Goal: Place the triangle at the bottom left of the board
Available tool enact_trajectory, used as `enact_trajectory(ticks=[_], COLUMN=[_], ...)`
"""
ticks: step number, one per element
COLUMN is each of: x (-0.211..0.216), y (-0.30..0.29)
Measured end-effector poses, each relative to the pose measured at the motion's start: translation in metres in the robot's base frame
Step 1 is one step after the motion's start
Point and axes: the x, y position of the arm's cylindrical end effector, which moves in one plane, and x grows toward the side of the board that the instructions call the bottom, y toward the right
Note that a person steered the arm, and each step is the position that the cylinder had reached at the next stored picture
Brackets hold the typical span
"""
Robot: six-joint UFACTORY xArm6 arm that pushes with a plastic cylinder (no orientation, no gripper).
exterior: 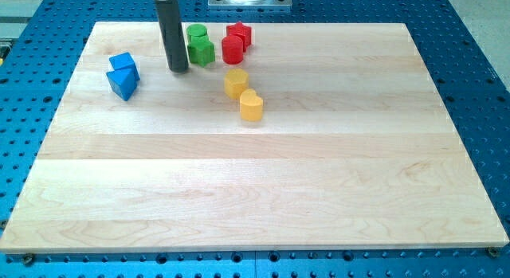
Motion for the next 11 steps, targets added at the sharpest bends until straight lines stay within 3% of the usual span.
enact_trajectory(ticks=[1, 2, 4, 5, 7, 9, 10, 11], x=[-0.002, 0.015, -0.031, 0.003, 0.12, 0.215, 0.183, 0.228], y=[0.043, 0.035, -0.054, -0.08, -0.063, -0.117, -0.123, -0.135])
